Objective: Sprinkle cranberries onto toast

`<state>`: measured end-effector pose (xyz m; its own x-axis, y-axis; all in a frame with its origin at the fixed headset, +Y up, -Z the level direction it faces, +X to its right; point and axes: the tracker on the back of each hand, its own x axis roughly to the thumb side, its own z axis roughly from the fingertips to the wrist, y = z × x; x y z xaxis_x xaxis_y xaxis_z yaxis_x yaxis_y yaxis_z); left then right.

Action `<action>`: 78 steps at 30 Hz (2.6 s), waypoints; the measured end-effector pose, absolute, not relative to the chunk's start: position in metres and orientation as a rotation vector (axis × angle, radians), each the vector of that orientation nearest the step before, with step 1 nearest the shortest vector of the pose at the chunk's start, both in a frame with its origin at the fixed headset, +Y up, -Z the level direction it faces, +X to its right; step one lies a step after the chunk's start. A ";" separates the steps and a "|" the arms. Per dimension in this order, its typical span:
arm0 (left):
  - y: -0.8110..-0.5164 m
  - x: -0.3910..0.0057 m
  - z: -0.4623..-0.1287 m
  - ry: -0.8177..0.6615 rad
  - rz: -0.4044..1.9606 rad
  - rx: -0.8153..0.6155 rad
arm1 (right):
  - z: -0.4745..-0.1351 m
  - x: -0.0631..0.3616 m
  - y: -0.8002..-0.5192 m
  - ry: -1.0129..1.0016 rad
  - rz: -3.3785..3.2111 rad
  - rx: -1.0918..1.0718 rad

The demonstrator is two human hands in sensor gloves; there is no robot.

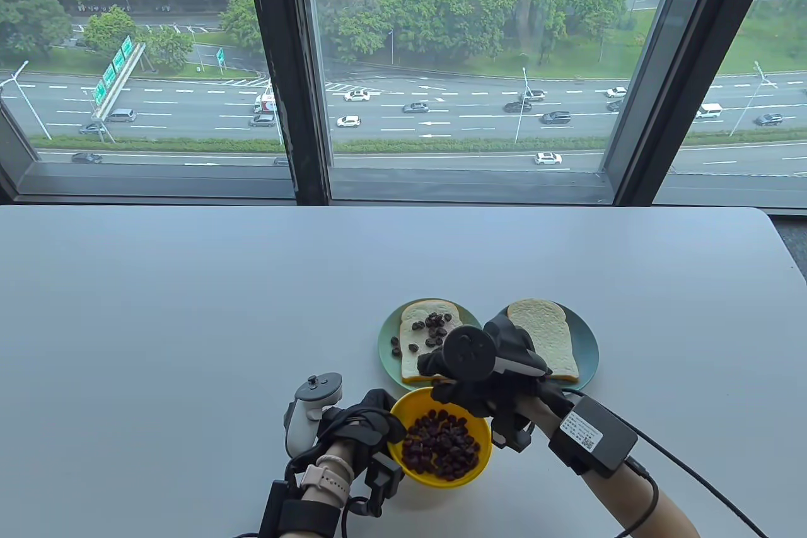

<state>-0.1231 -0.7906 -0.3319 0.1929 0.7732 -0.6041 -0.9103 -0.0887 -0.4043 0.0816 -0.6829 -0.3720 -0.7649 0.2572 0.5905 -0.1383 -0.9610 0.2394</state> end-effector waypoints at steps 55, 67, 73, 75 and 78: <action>-0.781 -0.113 -0.326 0.221 1.444 -0.796 | -0.376 0.072 -0.660 -0.005 2.864 0.792; -0.783 -0.111 -0.325 0.198 1.411 -0.832 | -0.477 0.035 -0.706 0.190 2.938 0.382; -0.786 -0.114 -0.324 0.214 1.400 -0.848 | -0.491 0.032 -0.728 0.244 3.023 0.275; -0.787 -0.114 -0.324 0.210 1.374 -0.852 | -0.491 0.034 -0.732 0.245 3.018 0.277; -0.789 -0.113 -0.324 0.213 1.373 -0.859 | -0.490 0.036 -0.733 0.200 3.042 0.281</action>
<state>-0.1127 -0.7889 -0.3241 0.2313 0.7661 -0.5997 -0.9115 -0.0448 -0.4088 0.0359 -0.7335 -0.4896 -0.9800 0.0911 0.1771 -0.0672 -0.9883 0.1368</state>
